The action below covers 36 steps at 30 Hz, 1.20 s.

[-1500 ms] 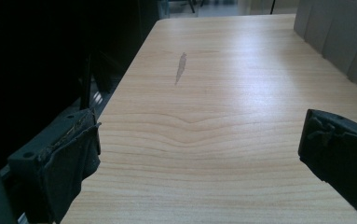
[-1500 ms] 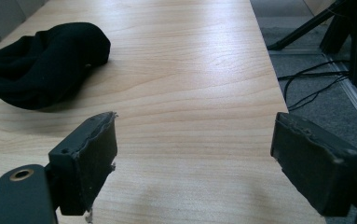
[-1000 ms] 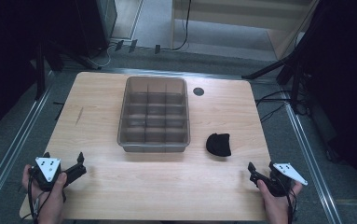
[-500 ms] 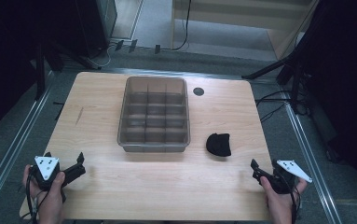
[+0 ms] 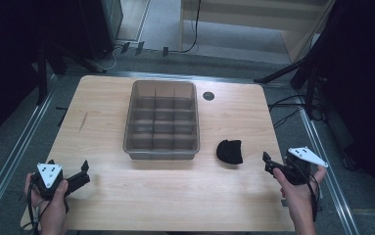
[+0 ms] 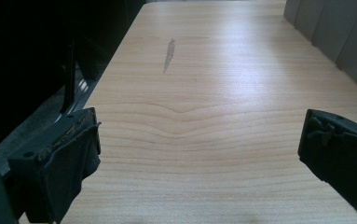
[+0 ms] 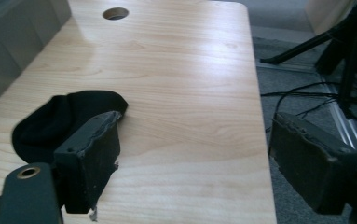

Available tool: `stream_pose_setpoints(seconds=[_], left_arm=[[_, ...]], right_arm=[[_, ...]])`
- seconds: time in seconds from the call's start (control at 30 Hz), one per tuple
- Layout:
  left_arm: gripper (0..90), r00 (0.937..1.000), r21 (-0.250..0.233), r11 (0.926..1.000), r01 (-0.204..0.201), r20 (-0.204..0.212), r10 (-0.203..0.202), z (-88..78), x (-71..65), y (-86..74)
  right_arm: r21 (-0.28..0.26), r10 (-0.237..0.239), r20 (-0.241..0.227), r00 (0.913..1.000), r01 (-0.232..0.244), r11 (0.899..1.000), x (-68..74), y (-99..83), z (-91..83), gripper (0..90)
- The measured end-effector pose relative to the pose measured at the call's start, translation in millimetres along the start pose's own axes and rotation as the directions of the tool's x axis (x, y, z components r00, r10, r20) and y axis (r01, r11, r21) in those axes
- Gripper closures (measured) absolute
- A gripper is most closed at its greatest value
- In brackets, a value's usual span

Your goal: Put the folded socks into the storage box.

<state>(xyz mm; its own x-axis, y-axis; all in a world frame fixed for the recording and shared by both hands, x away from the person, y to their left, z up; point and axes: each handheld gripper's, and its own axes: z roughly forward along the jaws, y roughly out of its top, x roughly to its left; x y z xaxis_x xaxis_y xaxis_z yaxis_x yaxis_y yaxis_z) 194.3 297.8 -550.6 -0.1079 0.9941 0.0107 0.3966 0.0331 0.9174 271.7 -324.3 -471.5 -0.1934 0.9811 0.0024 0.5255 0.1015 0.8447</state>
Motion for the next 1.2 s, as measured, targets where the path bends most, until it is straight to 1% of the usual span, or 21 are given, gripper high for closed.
stream_pose_setpoints(seconds=[0.13,0.17,0.33,0.5,0.57,0.6,0.63,0.67,0.7,0.73,0.77,0.8,0.83,0.9,0.93,0.97,1.0,1.03,1.07,1.13,1.2], left_arm=[[0.0,0.9999,-0.006,0.9999,-0.009,-0.006,0.009,-0.6,-0.9,-0.3],[0.0,0.9999,-0.001,0.9999,-0.016,-0.005,0.016,-1.0,-1.6,-0.4],[0.0,0.9996,-0.001,0.9997,-0.026,-0.013,0.026,-1.3,-2.9,-0.6],[0.0,0.9995,-0.005,0.9995,-0.030,-0.012,0.030,-1.4,-3.4,-0.6],[0.0,0.9995,-0.008,0.9995,-0.031,-0.012,0.031,-1.7,-3.6,-0.8],[0.0,0.9995,-0.008,0.9995,-0.031,-0.012,0.031,-1.7,-3.6,-0.8],[0.0,0.9994,-0.009,0.9994,-0.032,-0.013,0.032,-2.1,-3.4,-0.9],[0.0,0.9994,-0.009,0.9995,-0.032,-0.012,0.032,-2.0,-3.4,-0.9],[0.0,0.9995,-0.008,0.9995,-0.031,-0.012,0.031,-1.9,-3.4,-0.9],[0.0,0.9995,-0.008,0.9995,-0.031,-0.012,0.031,-1.9,-3.4,-0.9],[0.0,0.9995,-0.006,0.9995,-0.031,-0.012,0.031,-1.8,-3.3,-0.8],[0.0,0.9995,-0.006,0.9995,-0.031,-0.012,0.031,-1.8,-3.3,-0.8],[0.0,0.9995,-0.006,0.9995,-0.031,-0.012,0.031,-1.8,-3.3,-0.7],[0.0,0.9995,-0.007,0.9995,-0.030,-0.013,0.030,-1.8,-3.2,-0.8],[0.0,0.9995,-0.007,0.9995,-0.030,-0.013,0.030,-1.8,-3.2,-0.8],[0.0,0.9995,-0.008,0.9996,-0.028,-0.013,0.028,-1.8,-3.1,-0.9],[0.0,0.9996,-0.009,0.9996,-0.026,-0.012,0.026,-1.9,-3.0,-0.9],[0.0,0.9996,-0.010,0.9996,-0.025,-0.012,0.025,-2.0,-2.8,-0.9],[0.0,0.9997,-0.011,0.9997,-0.022,-0.013,0.022,-2.1,-2.9,-1.0],[0.0,0.9997,-0.011,0.9997,-0.021,-0.012,0.021,-2.1,-2.8,-1.0],[0.0,0.9997,-0.011,0.9997,-0.023,-0.012,0.023,-2.2,-2.8,-1.0]], right_arm=[[0.024,-0.016,-0.019,0.9997,0.016,1.000,3.3,13.8,3.6,18.2],[0.048,-0.030,-0.021,0.9993,0.031,0.998,5.6,22.9,7.3,18.6],[0.116,-0.071,-0.051,0.9962,0.076,0.990,11.8,42.8,19.7,19.8],[0.158,-0.080,-0.071,0.9943,0.090,0.983,18.6,56.3,30.9,19.8],[0.199,-0.074,-0.089,0.9933,0.090,0.976,21.7,62.0,36.4,18.9],[0.199,-0.074,-0.089,0.9933,0.090,0.976,21.7,62.0,36.4,18.9],[0.220,-0.068,-0.101,0.9926,0.089,0.971,23.8,65.2,38.7,18.9],[0.261,-0.065,-0.128,0.9897,0.097,0.960,30.7,72.6,43.2,19.4],[0.277,-0.068,-0.131,0.9890,0.102,0.955,33.6,75.1,44.9,19.7],[0.277,-0.068,-0.131,0.9890,0.102,0.955,33.6,75.1,44.9,19.7],[0.324,-0.089,-0.140,0.9861,0.130,0.937,42.4,82.1,50.2,19.9],[0.324,-0.089,-0.140,0.9861,0.130,0.937,42.4,82.1,50.2,19.9],[0.361,-0.097,-0.141,0.9853,0.142,0.922,48.9,87.3,54.2,20.6],[0.399,-0.098,-0.143,0.9848,0.148,0.905,54.8,93.0,58.7,22.3],[0.399,-0.098,-0.143,0.9848,0.148,0.905,54.8,93.0,58.7,22.3],[0.462,-0.036,-0.136,0.9900,0.096,0.882,61.1,98.5,63.4,25.2],[0.480,-0.014,-0.130,0.9914,0.075,0.874,63.1,99.8,65.0,25.5],[0.505,0.009,-0.132,0.9912,0.060,0.861,67.2,101.7,67.5,25.3],[0.524,0.014,-0.133,0.9911,0.058,0.850,69.7,102.5,69.2,25.3],[0.577,0.029,-0.104,0.9941,0.037,0.816,74.5,104.1,74.9,25.6],[0.611,0.036,-0.082,0.9960,0.022,0.791,77.0,105.6,80.2,26.5]])
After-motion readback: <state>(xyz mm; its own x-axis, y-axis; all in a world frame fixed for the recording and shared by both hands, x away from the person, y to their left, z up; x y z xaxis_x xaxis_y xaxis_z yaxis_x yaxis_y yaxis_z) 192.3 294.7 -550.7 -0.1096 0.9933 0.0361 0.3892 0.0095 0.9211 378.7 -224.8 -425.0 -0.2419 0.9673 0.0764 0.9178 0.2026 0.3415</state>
